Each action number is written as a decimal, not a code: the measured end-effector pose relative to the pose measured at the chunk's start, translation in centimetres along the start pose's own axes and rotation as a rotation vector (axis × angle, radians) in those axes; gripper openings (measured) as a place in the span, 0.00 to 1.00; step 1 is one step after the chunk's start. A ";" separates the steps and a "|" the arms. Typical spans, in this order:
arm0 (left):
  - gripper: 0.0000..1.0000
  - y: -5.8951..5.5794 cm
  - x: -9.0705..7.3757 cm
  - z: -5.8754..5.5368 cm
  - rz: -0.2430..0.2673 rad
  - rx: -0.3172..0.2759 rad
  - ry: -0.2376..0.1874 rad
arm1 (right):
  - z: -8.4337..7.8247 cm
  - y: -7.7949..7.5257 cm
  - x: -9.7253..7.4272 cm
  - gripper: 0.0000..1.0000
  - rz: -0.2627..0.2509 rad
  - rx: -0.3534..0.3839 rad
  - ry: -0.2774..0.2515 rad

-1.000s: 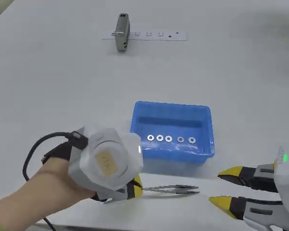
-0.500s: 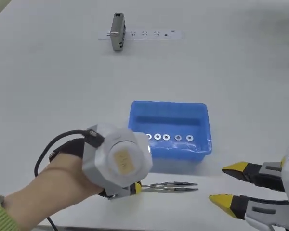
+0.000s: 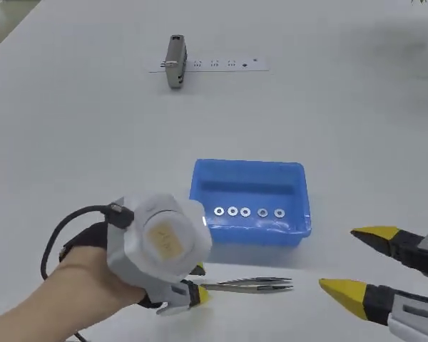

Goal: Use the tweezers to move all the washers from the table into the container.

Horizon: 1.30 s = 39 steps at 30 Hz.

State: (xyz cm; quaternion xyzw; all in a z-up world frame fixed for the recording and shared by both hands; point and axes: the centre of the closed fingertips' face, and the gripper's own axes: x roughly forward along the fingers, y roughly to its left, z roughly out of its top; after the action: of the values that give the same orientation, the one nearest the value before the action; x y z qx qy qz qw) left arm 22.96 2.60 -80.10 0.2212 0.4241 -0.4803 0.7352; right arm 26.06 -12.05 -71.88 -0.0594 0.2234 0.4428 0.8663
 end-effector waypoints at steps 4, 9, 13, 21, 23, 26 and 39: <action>0.36 0.9 -3.4 1.1 0.115 -0.142 -0.179 | 1.3 -1.8 -1.4 0.61 -0.074 -0.010 -0.063; 0.58 2.3 -9.6 3.1 0.288 -0.324 -0.511 | 3.5 -3.7 -3.5 0.74 -0.180 -0.038 -0.168; 0.71 3.0 -13.9 3.7 0.425 -0.390 -0.695 | 5.0 -4.3 -4.4 0.88 -0.209 -0.013 -0.250; 0.89 3.1 -17.6 4.1 0.559 -0.468 -0.870 | 6.4 -4.5 -5.1 0.99 -0.245 -0.020 -0.309; 0.93 3.0 -18.0 4.0 0.588 -0.469 -0.884 | 6.4 -4.3 -5.2 0.99 -0.249 -0.022 -0.316; 0.99 2.9 -18.5 3.6 0.610 -0.468 -0.888 | 6.4 -4.0 -5.3 0.99 -0.256 -0.012 -0.321; 0.99 2.7 -19.8 2.3 0.668 -0.494 -0.905 | 5.5 -4.1 -5.4 0.99 -0.311 -0.016 -0.252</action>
State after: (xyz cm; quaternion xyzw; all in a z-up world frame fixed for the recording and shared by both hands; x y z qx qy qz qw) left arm 22.80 12.41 -62.52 -0.0606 0.0763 -0.1579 0.9826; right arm 28.43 -16.89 -65.00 -0.0439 0.0978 0.3093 0.9449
